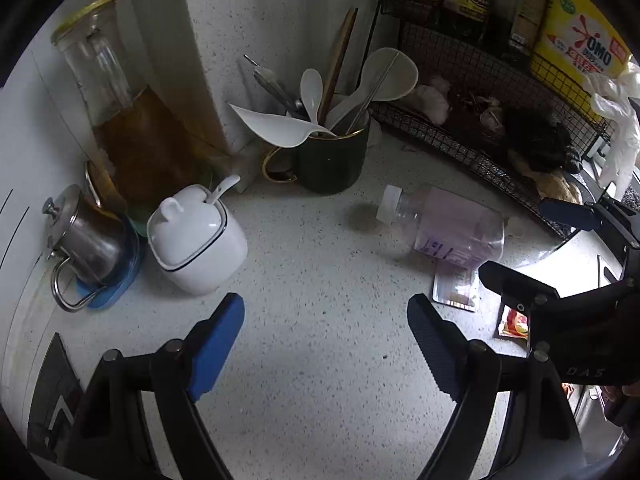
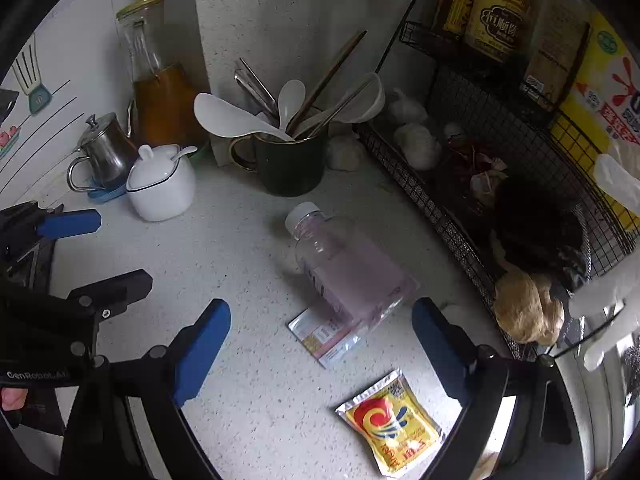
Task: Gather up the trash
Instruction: 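Reach the right tool toward the pink-tinted plastic bottle by the mug, then close the right tool around the plastic bottle and lift it, then grasp the white printed packet with the left tool while the right holds the bottle, then carry the bottle and white packet down into the cabinet above the red bucket, then open the left tool dropping the packet while the right drops the bottle into the bucket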
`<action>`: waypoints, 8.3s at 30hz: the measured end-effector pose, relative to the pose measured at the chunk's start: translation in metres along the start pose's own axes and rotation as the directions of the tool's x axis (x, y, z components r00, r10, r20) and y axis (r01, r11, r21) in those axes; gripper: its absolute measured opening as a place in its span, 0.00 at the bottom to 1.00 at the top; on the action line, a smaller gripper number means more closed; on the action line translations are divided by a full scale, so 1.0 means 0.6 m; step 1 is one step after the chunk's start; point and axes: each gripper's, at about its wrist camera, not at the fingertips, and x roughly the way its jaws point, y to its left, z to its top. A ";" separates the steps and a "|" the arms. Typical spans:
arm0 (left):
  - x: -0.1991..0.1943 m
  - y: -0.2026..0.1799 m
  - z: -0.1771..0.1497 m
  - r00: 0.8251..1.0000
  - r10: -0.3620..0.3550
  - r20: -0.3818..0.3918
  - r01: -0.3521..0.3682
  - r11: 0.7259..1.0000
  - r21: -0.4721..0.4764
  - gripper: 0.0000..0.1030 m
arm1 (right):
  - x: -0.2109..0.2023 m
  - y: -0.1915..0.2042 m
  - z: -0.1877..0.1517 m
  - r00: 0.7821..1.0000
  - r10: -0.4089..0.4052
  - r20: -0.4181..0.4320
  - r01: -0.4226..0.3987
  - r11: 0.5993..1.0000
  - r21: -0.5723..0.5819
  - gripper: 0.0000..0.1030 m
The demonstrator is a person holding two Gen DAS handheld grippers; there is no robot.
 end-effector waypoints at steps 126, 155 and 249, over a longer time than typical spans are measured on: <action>0.127 -0.222 -0.021 0.889 -0.363 -0.277 0.452 0.792 0.412 0.01 | 0.002 -0.127 -0.199 0.959 -0.110 -0.260 0.228 0.845 0.483 0.66; -0.147 -0.105 -0.235 0.988 -0.138 -0.075 0.147 0.980 0.136 0.01 | -0.171 0.054 -0.263 0.995 0.092 -0.044 -0.083 0.980 0.179 0.65; 0.250 -0.114 -0.939 0.947 -0.109 -0.303 0.082 0.991 -0.101 0.43 | 0.243 0.287 -0.854 0.935 0.175 -0.309 -0.160 0.984 0.075 0.63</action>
